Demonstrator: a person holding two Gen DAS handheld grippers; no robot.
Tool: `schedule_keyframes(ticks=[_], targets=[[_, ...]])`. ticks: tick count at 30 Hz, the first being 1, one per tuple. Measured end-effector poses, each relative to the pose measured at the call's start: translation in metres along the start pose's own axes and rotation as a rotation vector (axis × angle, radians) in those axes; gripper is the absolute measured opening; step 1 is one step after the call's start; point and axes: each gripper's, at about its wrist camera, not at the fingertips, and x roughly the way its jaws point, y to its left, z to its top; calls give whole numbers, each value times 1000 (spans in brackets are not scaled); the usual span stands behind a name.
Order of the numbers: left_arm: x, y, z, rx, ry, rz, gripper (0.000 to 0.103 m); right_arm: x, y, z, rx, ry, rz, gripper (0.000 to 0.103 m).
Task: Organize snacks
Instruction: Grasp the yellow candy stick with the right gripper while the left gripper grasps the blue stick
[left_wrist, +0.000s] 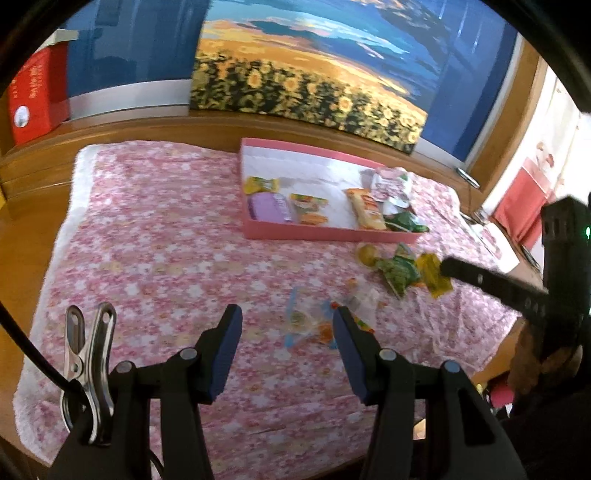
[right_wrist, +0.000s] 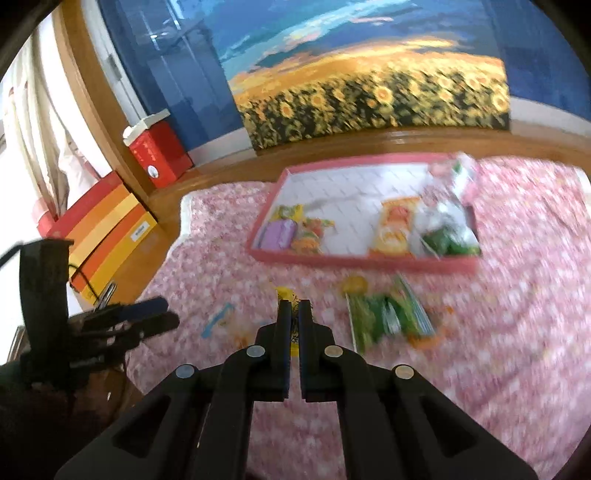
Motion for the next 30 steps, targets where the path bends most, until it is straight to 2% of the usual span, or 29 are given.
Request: schedule_keyframes(ticks=[3, 6, 9, 13, 21, 22, 23, 24, 26, 28, 30], targets=[[9, -4, 1, 10, 23, -39, 54, -5, -9, -13, 55, 14, -24, 5], [15, -6, 1, 9, 39, -73, 49, -16, -19, -24, 101, 13, -67, 5], [27, -6, 2, 7, 85, -121, 39, -26, -21, -30, 116, 2, -99, 5], [43, -1, -3, -26, 134, -164, 38, -37, -19, -39, 126, -6, -125, 5], [55, 7, -9, -35, 136, -163, 37, -41, -9, -58, 130, -1, -144, 5], [55, 7, -9, -35, 133, -164, 30, -40, -9, -59, 131, 6, -143, 5], [55, 6, -8, -30, 128, -165, 14, -39, -9, -59, 130, 12, -142, 5], [54, 5, -7, -21, 126, -164, 9, -38, -10, -57, 123, 12, -141, 5], [52, 0, -5, 8, 114, -157, 3, -36, -13, -52, 96, 9, -139, 5], [48, -5, -3, 8, 104, -122, 2, -32, -20, -46, 93, 24, -139, 5], [43, -10, -3, 1, 95, -117, 1, -31, -23, -42, 102, 29, -121, 5]])
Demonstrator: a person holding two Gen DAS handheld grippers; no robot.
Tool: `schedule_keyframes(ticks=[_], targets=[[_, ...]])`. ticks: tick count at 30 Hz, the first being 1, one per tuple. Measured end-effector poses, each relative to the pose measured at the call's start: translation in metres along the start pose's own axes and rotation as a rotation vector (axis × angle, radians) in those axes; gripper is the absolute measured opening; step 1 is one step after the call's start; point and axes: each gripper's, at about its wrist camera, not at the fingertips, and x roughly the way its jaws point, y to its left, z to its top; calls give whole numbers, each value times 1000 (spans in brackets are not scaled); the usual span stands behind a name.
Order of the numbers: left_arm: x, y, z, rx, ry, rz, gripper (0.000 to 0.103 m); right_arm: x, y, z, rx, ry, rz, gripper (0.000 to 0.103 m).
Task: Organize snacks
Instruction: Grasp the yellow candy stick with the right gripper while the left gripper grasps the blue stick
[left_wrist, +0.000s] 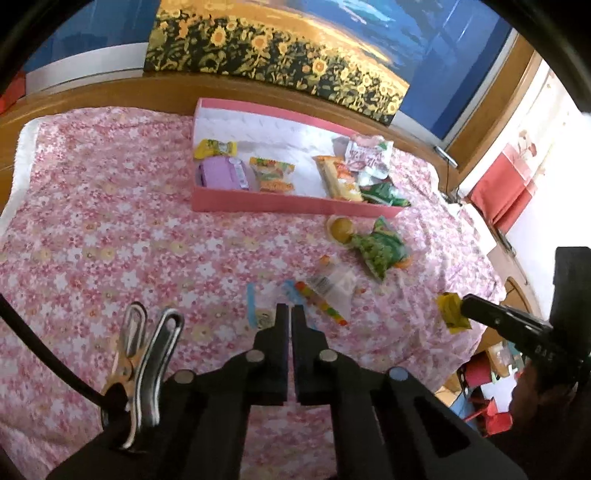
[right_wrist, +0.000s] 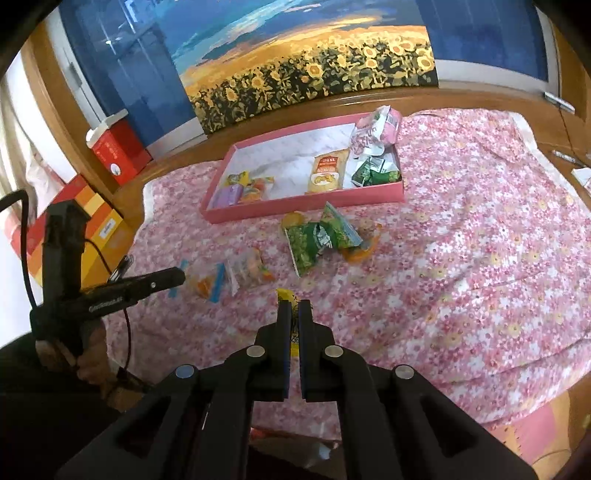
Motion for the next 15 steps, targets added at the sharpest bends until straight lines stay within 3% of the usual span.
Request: schedule_keyframes(ticks=[3, 10, 12, 14, 15], targets=[[-7, -12, -2, 35, -16, 53, 0, 1, -1, 2, -35, 4, 23, 5], [-24, -17, -8, 9, -49, 102, 0, 11, -8, 12, -32, 20, 73, 5], [-19, -9, -7, -30, -41, 119, 7, 14, -6, 13, -42, 24, 88, 5], [-8, 8, -5, -100, -55, 110, 41, 18, -2, 14, -56, 34, 99, 5], [1, 16, -3, -133, -32, 104, 45, 20, 0, 13, -63, 45, 100, 5]])
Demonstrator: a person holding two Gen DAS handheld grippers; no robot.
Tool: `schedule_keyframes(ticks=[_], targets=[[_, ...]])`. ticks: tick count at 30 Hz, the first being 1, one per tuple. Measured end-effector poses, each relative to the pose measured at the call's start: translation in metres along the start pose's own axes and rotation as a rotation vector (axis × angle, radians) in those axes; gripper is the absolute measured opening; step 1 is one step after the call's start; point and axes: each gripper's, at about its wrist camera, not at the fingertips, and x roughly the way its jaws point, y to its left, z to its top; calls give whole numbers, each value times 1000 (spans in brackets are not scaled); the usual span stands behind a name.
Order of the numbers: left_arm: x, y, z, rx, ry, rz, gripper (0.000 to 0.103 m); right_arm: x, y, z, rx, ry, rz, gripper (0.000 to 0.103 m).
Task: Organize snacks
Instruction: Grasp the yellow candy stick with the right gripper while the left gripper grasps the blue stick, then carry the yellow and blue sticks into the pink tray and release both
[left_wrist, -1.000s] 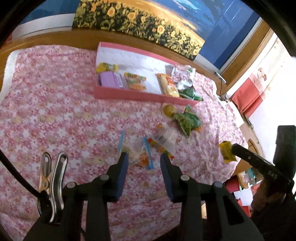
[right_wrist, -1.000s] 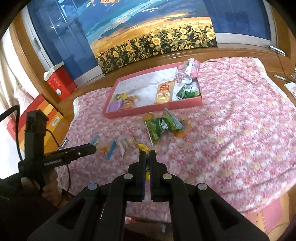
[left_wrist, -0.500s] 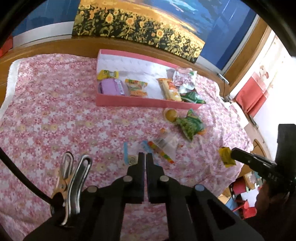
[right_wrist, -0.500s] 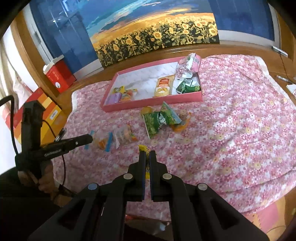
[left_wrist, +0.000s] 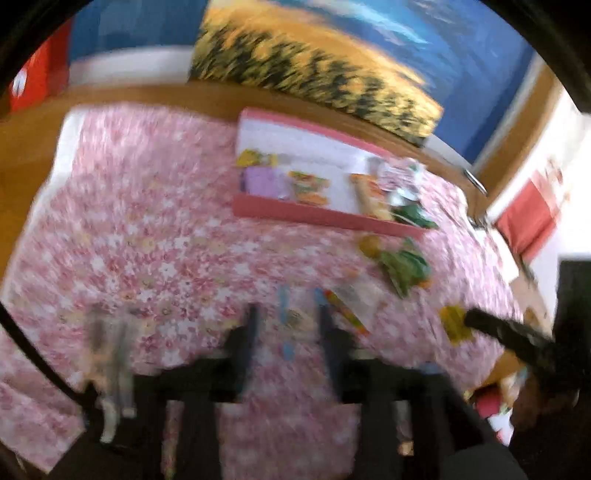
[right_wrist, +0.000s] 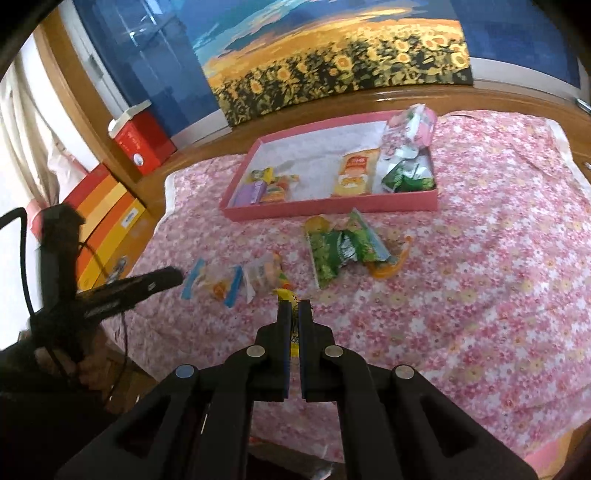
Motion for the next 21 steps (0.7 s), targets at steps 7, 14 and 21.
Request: schedule_keyframes(ticks=[7, 14, 21], targets=[[23, 12, 8, -43, 93, -88, 10, -4, 2, -1, -37, 1, -24, 5], [-37, -2, 5, -8, 2, -18, 5, -13, -3, 6, -24, -21, -36, 5], [-75, -16, -14, 117, -99, 138, 5, -25, -7, 8, 6, -38, -35, 5]])
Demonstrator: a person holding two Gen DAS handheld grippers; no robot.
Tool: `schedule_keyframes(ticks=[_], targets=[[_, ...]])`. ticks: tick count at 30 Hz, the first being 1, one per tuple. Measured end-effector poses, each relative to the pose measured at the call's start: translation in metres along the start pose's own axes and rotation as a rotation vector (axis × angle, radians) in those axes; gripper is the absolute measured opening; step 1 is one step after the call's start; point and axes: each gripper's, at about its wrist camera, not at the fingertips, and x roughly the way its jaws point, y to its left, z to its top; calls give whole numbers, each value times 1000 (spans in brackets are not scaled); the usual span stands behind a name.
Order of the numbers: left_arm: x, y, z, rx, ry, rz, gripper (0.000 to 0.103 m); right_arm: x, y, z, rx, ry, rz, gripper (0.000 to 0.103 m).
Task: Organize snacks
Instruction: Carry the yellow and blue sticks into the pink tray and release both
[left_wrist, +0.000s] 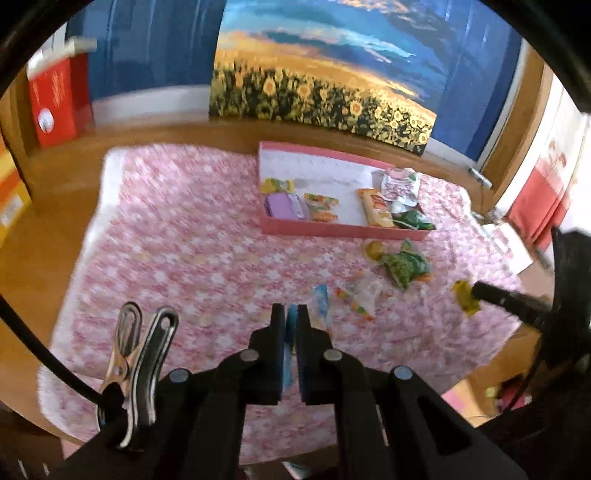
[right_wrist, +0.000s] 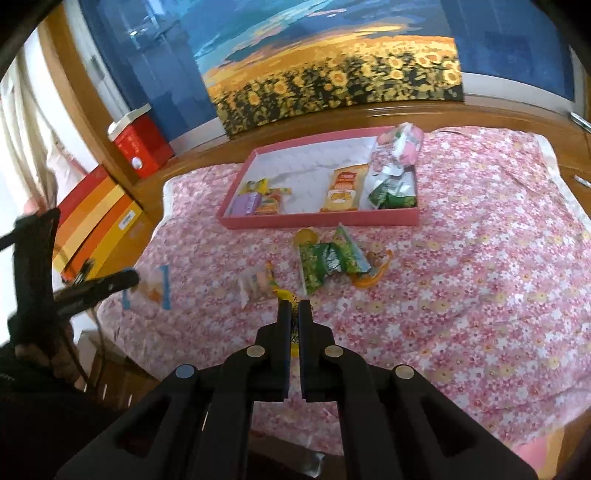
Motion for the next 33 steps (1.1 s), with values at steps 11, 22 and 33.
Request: schedule_keyframes(ticks=[11, 22, 33], targets=[[-35, -2, 42, 12, -163, 60, 5, -25, 10, 42, 3, -149, 14, 5], [-12, -19, 77, 62, -249, 6, 5, -26, 2, 74, -14, -241, -8, 5], [54, -6, 121, 46, -207, -3, 5, 34, -27, 110, -24, -173, -39, 5]])
